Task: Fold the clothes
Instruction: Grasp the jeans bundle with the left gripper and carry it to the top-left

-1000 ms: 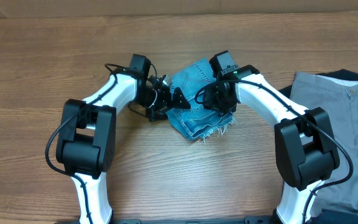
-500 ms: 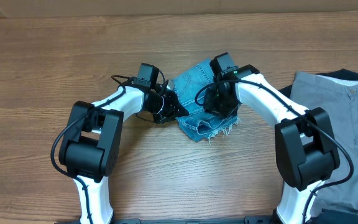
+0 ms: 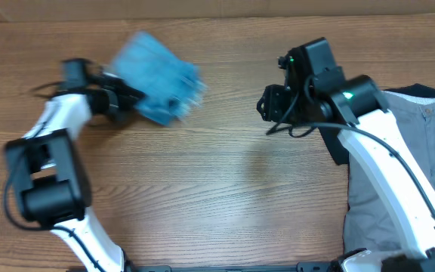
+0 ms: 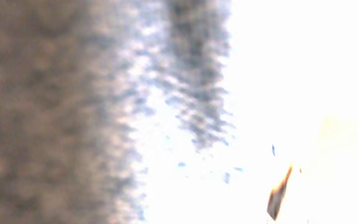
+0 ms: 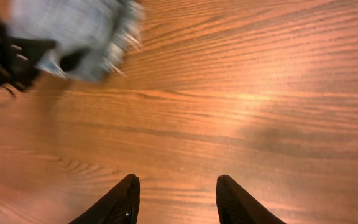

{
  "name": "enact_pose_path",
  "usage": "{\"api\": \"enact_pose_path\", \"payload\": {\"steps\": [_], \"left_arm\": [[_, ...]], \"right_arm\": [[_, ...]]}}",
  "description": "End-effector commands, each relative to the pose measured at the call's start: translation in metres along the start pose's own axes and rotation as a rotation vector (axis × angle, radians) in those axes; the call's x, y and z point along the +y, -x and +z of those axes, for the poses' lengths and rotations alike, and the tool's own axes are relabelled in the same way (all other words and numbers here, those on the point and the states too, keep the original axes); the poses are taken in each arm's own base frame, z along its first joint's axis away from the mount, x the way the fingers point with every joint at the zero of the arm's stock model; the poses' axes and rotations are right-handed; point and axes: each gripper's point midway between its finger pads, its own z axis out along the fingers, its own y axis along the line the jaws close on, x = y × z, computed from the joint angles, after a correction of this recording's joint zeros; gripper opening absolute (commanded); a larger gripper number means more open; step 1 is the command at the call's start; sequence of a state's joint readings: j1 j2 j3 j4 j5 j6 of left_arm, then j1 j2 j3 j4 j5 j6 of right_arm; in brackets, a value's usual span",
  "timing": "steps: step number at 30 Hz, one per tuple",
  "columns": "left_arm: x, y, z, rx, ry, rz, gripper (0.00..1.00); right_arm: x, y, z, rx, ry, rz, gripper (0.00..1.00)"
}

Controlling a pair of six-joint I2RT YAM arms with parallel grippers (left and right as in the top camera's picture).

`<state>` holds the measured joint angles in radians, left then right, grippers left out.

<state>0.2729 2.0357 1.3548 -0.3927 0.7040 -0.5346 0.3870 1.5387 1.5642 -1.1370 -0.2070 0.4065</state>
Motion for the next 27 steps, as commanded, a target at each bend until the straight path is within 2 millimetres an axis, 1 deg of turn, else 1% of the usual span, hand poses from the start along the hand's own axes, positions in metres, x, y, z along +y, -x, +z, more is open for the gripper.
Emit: {"api": "enact_pose_path", "payload": {"steps": [1, 2, 5, 7, 12, 14, 16, 17, 18, 19, 21, 22, 25, 27], "left_arm": [[0.011, 0.061, -0.056, -0.225, 0.030, -0.033, 0.04], [0.021, 0.072, -0.065, -0.272, 0.049, -0.045, 0.04], [0.039, 0.103, -0.091, -0.401, 0.073, -0.065, 0.04], [0.040, 0.117, -0.103, -0.457, 0.059, -0.054, 0.04], [0.045, 0.139, -0.117, -0.572, 0.100, -0.036, 0.04], [0.045, 0.143, -0.120, -0.593, 0.106, -0.030, 0.04], [0.047, 0.143, -0.119, -0.591, 0.108, -0.034, 0.04], [0.048, 0.142, -0.119, -0.587, 0.110, -0.037, 0.08], [0.050, 0.140, -0.119, -0.577, 0.112, -0.046, 0.50], [0.050, 0.138, -0.118, -0.565, 0.109, -0.050, 0.61], [0.051, 0.131, -0.114, -0.528, 0.098, -0.064, 0.73], [0.052, 0.126, -0.112, -0.505, 0.093, -0.071, 1.00], [0.057, 0.106, -0.107, -0.404, 0.083, -0.074, 1.00], [0.062, 0.093, -0.109, -0.346, 0.093, -0.084, 1.00]], "right_arm": [[0.001, -0.007, 0.006, 0.043, 0.007, -0.006, 0.43], [0.001, -0.009, 0.006, 0.049, 0.005, -0.004, 0.43], [0.000, -0.011, 0.006, 0.060, 0.003, -0.002, 0.43], [0.000, -0.012, 0.006, 0.064, 0.001, -0.001, 0.43], [-0.001, -0.014, 0.006, 0.071, -0.003, 0.001, 0.43], [-0.002, -0.015, 0.005, 0.076, -0.005, 0.002, 0.43], [-0.003, -0.017, 0.005, 0.082, -0.008, 0.004, 0.43], [-0.003, -0.018, 0.005, 0.085, -0.010, 0.005, 0.43], [-0.004, -0.019, 0.005, 0.090, -0.013, 0.006, 0.43], [-0.004, -0.019, 0.005, 0.092, -0.014, 0.007, 0.43], [-0.004, -0.019, 0.005, 0.091, -0.013, 0.007, 0.43], [-0.004, -0.019, 0.005, 0.091, -0.013, 0.007, 0.43], [-0.003, -0.020, 0.005, 0.097, -0.011, 0.008, 0.43], [-0.004, -0.022, 0.005, 0.102, -0.011, 0.009, 0.43]]}}
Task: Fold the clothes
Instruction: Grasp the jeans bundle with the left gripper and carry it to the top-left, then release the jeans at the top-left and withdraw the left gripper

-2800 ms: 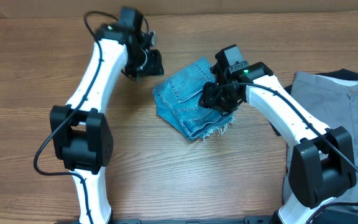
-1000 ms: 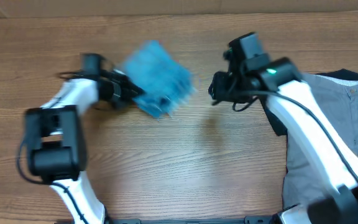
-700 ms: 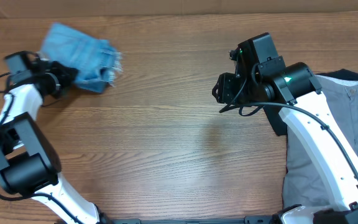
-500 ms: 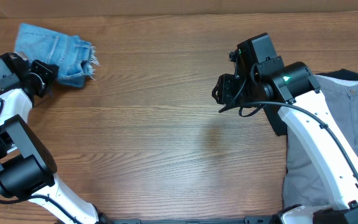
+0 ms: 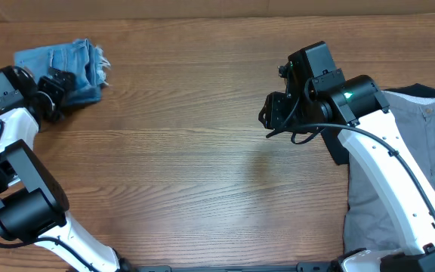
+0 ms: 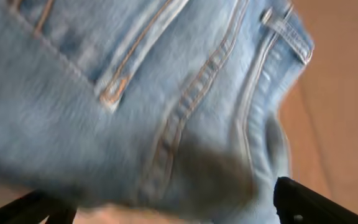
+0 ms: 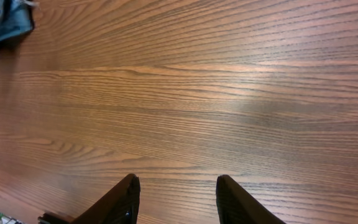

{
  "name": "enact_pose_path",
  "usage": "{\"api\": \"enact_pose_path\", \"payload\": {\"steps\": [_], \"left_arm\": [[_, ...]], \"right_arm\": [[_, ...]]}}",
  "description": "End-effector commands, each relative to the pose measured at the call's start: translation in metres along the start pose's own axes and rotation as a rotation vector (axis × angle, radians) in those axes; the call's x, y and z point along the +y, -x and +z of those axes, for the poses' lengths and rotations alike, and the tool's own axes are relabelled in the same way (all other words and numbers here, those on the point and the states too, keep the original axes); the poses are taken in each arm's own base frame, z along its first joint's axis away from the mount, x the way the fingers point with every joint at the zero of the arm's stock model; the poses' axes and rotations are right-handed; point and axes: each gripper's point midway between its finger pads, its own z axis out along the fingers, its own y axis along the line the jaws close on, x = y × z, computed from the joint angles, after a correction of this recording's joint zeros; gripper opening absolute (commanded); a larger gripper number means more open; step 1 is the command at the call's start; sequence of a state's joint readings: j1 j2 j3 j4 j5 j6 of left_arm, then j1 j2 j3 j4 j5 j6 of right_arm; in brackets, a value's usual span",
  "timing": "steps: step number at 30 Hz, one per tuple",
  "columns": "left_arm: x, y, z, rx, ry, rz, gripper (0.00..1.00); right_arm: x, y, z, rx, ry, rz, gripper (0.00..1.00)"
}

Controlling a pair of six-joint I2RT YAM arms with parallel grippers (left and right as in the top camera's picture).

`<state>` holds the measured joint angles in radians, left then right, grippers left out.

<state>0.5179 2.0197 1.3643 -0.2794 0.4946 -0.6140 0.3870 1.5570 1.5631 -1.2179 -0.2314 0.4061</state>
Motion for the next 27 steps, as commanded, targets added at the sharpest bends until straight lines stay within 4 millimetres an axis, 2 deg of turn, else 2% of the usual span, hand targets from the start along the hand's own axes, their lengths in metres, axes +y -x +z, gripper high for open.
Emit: {"api": "enact_pose_path", "payload": {"steps": [1, 4, 6, 8, 10, 13, 15, 18, 21, 23, 24, 25, 27], "left_arm": [[-0.018, -0.003, -0.029, 0.053, -0.066, 0.081, 1.00], [-0.014, -0.008, -0.056, 0.086, -0.030, 0.135, 1.00], [-0.022, -0.008, -0.080, 0.081, -0.027, 0.192, 1.00], [-0.039, -0.009, -0.110, 0.063, -0.034, 0.270, 1.00], [-0.064, -0.014, -0.145, 0.036, -0.054, 0.381, 1.00], [-0.114, -0.042, -0.201, 0.012, -0.098, 0.628, 1.00], [-0.149, -0.078, -0.239, 0.015, -0.144, 0.823, 1.00], [-0.183, -0.133, -0.279, 0.022, -0.212, 1.014, 1.00], [-0.191, -0.176, -0.314, -0.009, -0.189, 1.133, 1.00], [-0.189, -0.192, -0.334, -0.052, -0.151, 1.179, 1.00], [-0.188, -0.198, -0.343, -0.069, -0.144, 1.194, 1.00], [-0.186, -0.208, -0.356, -0.092, -0.149, 1.217, 1.00], [-0.184, -0.220, -0.372, -0.119, -0.167, 1.245, 1.00]], "right_arm": [[0.003, -0.002, -0.001, 0.006, 0.011, -0.015, 0.43], [0.003, -0.002, -0.001, 0.003, 0.009, -0.020, 0.43], [0.004, -0.001, -0.004, -0.007, 0.012, -0.021, 0.43], [0.006, 0.002, -0.011, -0.033, 0.016, -0.027, 0.43], [0.006, 0.008, -0.027, -0.088, 0.001, -0.036, 0.43], [0.007, 0.019, -0.069, -0.218, -0.026, -0.053, 0.44], [0.010, 0.023, -0.111, -0.335, -0.031, -0.063, 0.45], [0.015, 0.021, -0.168, -0.489, -0.009, -0.076, 0.48], [0.021, 0.003, -0.227, -0.635, 0.060, -0.103, 0.58], [0.021, -0.012, -0.254, -0.703, 0.097, -0.112, 0.63], [0.020, -0.021, -0.267, -0.736, 0.115, -0.117, 0.73], [0.018, -0.030, -0.278, -0.766, 0.131, -0.121, 1.00], [0.015, -0.045, -0.296, -0.812, 0.156, -0.128, 1.00]]}}
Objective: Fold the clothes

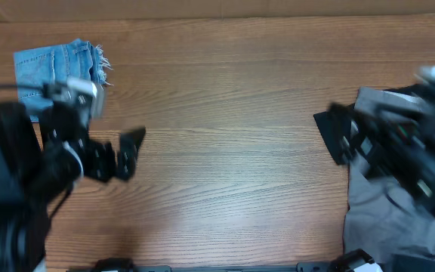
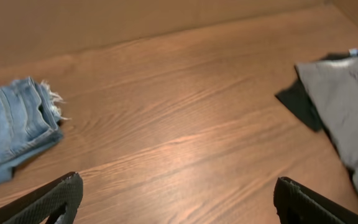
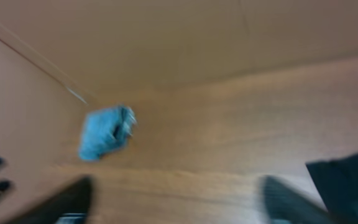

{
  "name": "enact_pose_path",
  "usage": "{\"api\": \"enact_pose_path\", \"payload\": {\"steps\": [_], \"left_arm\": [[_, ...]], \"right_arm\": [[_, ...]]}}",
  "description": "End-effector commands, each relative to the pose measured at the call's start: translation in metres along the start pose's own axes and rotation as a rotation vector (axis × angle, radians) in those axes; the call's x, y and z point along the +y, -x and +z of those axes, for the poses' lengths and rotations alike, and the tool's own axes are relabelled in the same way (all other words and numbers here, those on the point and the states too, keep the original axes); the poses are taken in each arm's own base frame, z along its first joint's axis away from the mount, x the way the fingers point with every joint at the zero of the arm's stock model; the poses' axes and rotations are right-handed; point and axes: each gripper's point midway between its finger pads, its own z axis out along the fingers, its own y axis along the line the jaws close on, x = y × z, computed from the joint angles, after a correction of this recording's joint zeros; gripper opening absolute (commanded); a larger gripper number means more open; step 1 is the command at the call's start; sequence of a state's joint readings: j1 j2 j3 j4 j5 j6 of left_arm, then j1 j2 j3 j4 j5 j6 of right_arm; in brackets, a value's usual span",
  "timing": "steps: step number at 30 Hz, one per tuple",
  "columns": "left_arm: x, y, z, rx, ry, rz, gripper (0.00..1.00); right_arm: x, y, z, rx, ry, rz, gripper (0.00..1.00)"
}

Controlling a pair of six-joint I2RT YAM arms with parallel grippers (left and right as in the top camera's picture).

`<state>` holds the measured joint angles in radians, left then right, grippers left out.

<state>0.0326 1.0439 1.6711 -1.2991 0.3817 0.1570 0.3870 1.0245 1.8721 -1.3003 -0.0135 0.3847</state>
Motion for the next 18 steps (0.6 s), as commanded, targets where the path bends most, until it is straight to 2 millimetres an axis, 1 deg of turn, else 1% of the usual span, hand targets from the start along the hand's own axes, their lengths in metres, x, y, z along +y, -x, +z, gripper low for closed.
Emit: {"api": "enact_pose_path", "payload": {"steps": [1, 2, 4, 7, 13, 18], "left_arm": [[-0.003, -0.009, -0.026, -0.026, 0.100, 0.076, 1.00], [-0.010, -0.013, -0.033, -0.032, 0.086, 0.088, 1.00], [-0.016, -0.020, -0.042, -0.039, 0.076, 0.097, 1.00], [-0.019, -0.017, -0.050, -0.077, 0.073, 0.103, 1.00], [-0.020, -0.028, -0.050, -0.035, 0.069, 0.092, 1.00], [-0.020, -0.029, -0.050, -0.034, 0.069, 0.092, 1.00]], "right_arm": [[-0.002, 0.001, -0.030, -0.064, 0.010, -0.003, 1.00], [-0.002, 0.000, -0.038, -0.079, 0.017, -0.003, 1.00], [-0.002, -0.002, -0.053, -0.103, 0.029, -0.003, 1.00], [-0.006, -0.009, -0.064, -0.103, 0.029, -0.003, 1.00], [-0.018, -0.035, -0.064, 0.001, -0.021, -0.001, 1.00], [-0.032, -0.062, -0.066, 0.112, -0.076, 0.002, 1.00]]}}
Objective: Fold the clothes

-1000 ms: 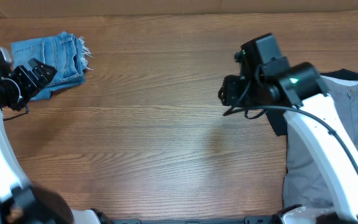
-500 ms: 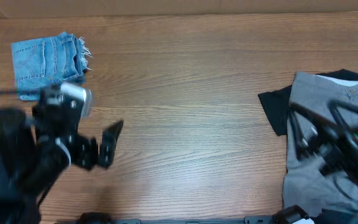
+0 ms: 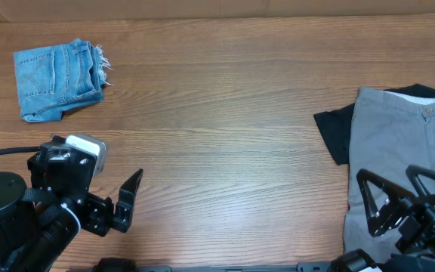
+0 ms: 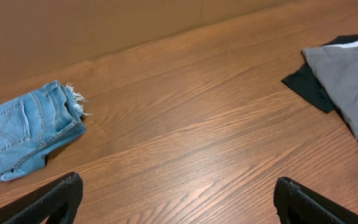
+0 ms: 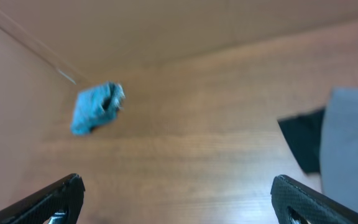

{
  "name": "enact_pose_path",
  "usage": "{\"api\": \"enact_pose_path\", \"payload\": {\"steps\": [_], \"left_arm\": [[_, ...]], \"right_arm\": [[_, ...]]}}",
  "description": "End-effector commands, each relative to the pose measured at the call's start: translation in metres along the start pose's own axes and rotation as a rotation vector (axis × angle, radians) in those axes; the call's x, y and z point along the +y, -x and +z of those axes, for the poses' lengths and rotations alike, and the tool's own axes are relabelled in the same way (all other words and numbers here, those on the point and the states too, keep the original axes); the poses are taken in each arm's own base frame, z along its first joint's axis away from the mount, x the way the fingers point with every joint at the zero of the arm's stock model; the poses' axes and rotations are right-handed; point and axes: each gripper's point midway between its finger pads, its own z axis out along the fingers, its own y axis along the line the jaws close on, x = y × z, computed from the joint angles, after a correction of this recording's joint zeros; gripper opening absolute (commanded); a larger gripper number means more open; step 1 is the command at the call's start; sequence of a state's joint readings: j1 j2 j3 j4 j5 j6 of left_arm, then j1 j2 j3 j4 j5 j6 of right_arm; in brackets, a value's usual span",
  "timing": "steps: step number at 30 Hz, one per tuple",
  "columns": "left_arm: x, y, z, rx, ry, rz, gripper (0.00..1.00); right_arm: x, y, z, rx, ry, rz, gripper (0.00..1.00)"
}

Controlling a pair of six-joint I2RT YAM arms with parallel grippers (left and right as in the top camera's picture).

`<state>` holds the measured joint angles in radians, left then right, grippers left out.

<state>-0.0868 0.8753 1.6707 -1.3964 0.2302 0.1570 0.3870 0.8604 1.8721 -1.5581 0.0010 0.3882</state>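
Note:
Folded blue denim shorts (image 3: 59, 69) lie at the table's far left corner, also in the left wrist view (image 4: 30, 127) and blurred in the right wrist view (image 5: 95, 107). A grey garment (image 3: 402, 162) over a black one (image 3: 332, 132) lies unfolded at the right edge. My left gripper (image 3: 127, 200) is pulled back at the near left, wide open and empty. My right gripper (image 3: 399, 200) sits at the near right over the grey garment, wide open and empty.
The wooden table (image 3: 225, 136) spans the overhead view, with a brown cardboard wall (image 4: 104, 25) behind its far edge. A cable runs along the left arm's base.
Both arms have settled at the near edge and the blur is gone. The right gripper is lower on the right, over the grey garment. The shorts lie unmoved.
My left gripper held the folded denim shorts over the far middle-left while the right hovered open mid-table. The shorts then lay at the far left corner under the left gripper. Both arms then pulled back, open, toward the near edge, where they stand now.

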Motion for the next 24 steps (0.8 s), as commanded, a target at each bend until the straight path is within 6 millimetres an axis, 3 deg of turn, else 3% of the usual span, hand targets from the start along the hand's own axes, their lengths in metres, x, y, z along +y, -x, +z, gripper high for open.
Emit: {"api": "enact_pose_path", "payload": {"steps": [1, 6, 9, 13, 15, 19, 24], "left_arm": [[0.001, 0.000, 0.000, 0.003, 0.006, 0.003, 1.00], [0.001, 0.000, 0.000, 0.003, 0.006, 0.003, 1.00], [0.001, 0.000, 0.000, 0.003, 0.006, 0.003, 1.00], [0.001, 0.000, 0.000, 0.003, 0.006, 0.003, 1.00], [0.001, 0.000, 0.000, 0.003, 0.006, 0.003, 1.00], [0.001, 0.000, 0.000, 0.003, 0.006, 0.003, 1.00], [0.001, 0.000, 0.000, 0.003, 0.006, 0.003, 1.00]], "right_arm": [[-0.008, -0.014, 0.000, 0.056, -0.033, -0.004, 1.00], [-0.030, -0.024, 0.007, 0.092, -0.150, 0.002, 1.00], [-0.040, 0.006, 0.018, -0.043, -0.217, -0.051, 1.00], [-0.034, 0.050, 0.049, -0.245, -0.173, -0.241, 1.00], [-0.035, 0.057, 0.067, -0.317, -0.149, -0.302, 1.00], [-0.048, 0.040, 0.094, -0.404, -0.126, -0.315, 1.00], [-0.076, -0.019, 0.121, -0.378, -0.135, -0.311, 1.00]]}}
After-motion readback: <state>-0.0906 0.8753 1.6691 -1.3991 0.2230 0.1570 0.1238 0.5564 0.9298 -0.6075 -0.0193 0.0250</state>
